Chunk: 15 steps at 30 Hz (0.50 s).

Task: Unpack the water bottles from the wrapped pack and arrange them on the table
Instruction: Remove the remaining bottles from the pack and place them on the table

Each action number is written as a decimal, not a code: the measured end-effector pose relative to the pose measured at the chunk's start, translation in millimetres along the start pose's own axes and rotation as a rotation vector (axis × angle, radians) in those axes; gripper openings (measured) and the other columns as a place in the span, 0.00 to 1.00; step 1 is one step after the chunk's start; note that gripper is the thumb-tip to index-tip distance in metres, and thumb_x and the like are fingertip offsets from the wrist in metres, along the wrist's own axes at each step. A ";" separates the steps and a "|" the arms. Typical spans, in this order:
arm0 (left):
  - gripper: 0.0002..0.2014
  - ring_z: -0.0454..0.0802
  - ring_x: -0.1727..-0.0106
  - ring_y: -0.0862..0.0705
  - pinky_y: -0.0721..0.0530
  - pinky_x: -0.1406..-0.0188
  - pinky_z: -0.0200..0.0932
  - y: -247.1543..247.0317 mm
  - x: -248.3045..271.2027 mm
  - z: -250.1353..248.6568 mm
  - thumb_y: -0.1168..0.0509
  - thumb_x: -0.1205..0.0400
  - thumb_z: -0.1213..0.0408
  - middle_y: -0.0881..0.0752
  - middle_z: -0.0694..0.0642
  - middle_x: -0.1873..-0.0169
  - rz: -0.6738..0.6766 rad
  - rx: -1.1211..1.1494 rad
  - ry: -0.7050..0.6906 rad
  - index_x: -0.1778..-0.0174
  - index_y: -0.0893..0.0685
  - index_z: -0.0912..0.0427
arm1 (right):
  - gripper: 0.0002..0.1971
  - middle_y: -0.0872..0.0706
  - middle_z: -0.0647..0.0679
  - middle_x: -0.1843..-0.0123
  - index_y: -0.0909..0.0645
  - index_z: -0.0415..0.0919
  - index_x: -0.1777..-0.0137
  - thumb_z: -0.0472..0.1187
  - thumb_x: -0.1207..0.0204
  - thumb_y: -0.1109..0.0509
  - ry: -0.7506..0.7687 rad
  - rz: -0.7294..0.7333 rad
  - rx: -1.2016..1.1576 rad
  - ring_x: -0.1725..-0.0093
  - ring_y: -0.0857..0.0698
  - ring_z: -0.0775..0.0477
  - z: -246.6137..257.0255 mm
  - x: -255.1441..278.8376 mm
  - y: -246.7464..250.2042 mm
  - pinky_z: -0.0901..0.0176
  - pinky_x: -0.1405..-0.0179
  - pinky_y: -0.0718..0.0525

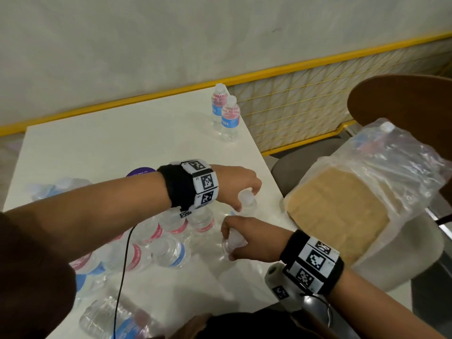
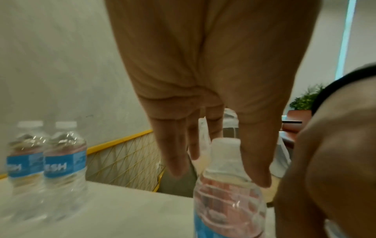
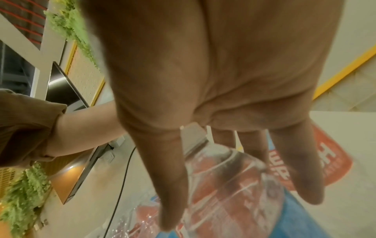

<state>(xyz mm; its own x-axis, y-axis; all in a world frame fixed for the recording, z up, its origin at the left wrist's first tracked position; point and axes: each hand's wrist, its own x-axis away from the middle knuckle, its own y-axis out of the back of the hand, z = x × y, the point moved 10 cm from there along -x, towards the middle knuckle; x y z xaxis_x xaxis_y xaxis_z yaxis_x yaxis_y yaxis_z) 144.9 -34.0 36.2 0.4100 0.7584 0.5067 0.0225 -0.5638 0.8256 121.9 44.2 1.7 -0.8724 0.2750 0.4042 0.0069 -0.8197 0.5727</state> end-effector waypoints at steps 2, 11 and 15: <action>0.31 0.52 0.34 0.25 0.21 0.39 0.50 12.9 13.9 -5.9 0.28 0.25 0.60 0.29 0.53 0.31 -0.073 -0.055 -0.011 0.27 0.31 0.52 | 0.20 0.19 0.53 0.44 0.25 0.48 0.43 0.45 0.32 0.23 -0.001 -0.049 0.003 0.48 0.21 0.52 -1.0 2.2 6.5 0.61 0.47 0.22; 0.06 0.53 0.64 0.16 0.27 0.77 0.36 -7.3 122.4 -54.3 0.37 0.26 0.59 0.16 0.51 0.60 -0.295 -0.258 -0.417 0.59 0.17 0.55 | 0.24 0.21 0.54 0.40 0.24 0.50 0.39 0.51 0.34 0.22 -0.010 -0.076 0.047 0.42 0.21 0.54 1.5 1.3 10.7 0.58 0.40 0.22; 0.10 0.60 0.52 0.16 0.31 0.66 0.44 -56.7 127.6 -54.1 0.38 0.20 0.57 0.15 0.55 0.53 0.041 -0.382 -0.359 0.52 0.17 0.59 | 0.19 0.23 0.58 0.46 0.23 0.53 0.45 0.54 0.33 0.24 0.036 -0.189 0.201 0.44 0.25 0.57 21.1 5.8 22.7 0.64 0.42 0.26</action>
<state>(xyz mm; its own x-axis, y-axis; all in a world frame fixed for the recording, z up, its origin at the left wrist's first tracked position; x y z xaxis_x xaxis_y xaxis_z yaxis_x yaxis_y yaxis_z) 146.6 112.4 67.4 0.6914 0.5406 0.4793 -0.3066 -0.3811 0.8722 127.3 37.8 32.1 -0.8840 0.3928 0.2535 -0.0637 -0.6384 0.7671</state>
